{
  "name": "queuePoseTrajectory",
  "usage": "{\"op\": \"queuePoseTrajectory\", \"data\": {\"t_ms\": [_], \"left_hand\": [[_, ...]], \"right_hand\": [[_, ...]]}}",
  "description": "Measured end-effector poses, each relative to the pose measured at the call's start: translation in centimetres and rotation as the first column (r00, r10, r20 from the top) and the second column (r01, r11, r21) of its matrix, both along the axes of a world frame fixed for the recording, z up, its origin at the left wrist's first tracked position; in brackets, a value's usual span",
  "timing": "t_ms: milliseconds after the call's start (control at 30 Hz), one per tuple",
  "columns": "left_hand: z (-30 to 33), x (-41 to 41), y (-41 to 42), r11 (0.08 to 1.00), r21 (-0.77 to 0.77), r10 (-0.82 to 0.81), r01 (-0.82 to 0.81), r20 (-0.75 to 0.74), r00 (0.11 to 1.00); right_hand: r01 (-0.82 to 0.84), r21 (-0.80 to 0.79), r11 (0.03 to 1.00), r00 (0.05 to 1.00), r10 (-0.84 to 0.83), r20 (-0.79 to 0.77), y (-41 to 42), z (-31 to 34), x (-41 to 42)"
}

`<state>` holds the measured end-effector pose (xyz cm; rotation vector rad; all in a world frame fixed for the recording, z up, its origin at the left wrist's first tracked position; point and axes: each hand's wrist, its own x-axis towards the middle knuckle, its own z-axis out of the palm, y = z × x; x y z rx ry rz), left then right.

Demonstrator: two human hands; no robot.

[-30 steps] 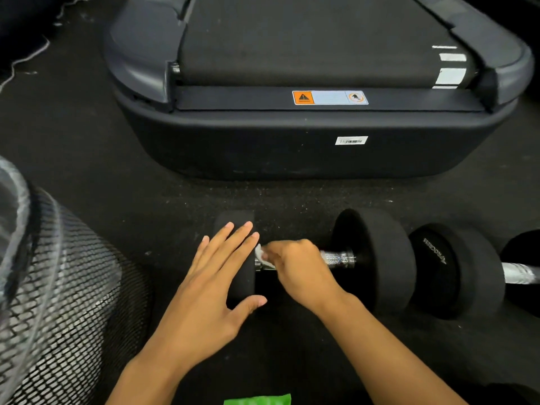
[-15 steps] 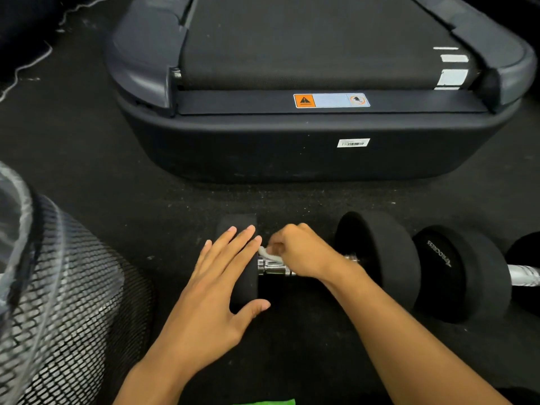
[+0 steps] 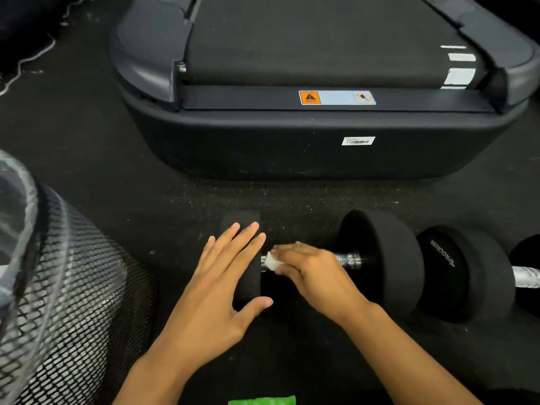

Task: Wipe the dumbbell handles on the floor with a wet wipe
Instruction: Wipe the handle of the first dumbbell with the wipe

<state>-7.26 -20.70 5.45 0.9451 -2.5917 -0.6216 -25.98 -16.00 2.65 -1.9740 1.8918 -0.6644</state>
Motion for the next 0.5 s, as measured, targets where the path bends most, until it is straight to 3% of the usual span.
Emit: {"op": "queuePoseTrajectory", "data": {"t_ms": [200,400,500], "left_hand": [[0.2,0.1,0.1,1.0,0.028,-0.002,0.002,0.006,1.0],[-0.1,0.1,0.1,1.0,0.0,-0.008,0.008,0.012,1.0],[-0.2,0.1,0.1,1.0,0.003,-0.013,0.013,0.015,1.0]], "right_hand": [[-0.091,-0.123,0.988,0.992,0.079,-0.097,1.2,-1.8,0.1],[0.048,-0.168,0.985,0.998,-0.055,-0.036,0.4,-1.9,1.2],[-0.077,-0.174,0.982,0.994,0.061,-0.092,1.3,-2.1,0.2]]}}
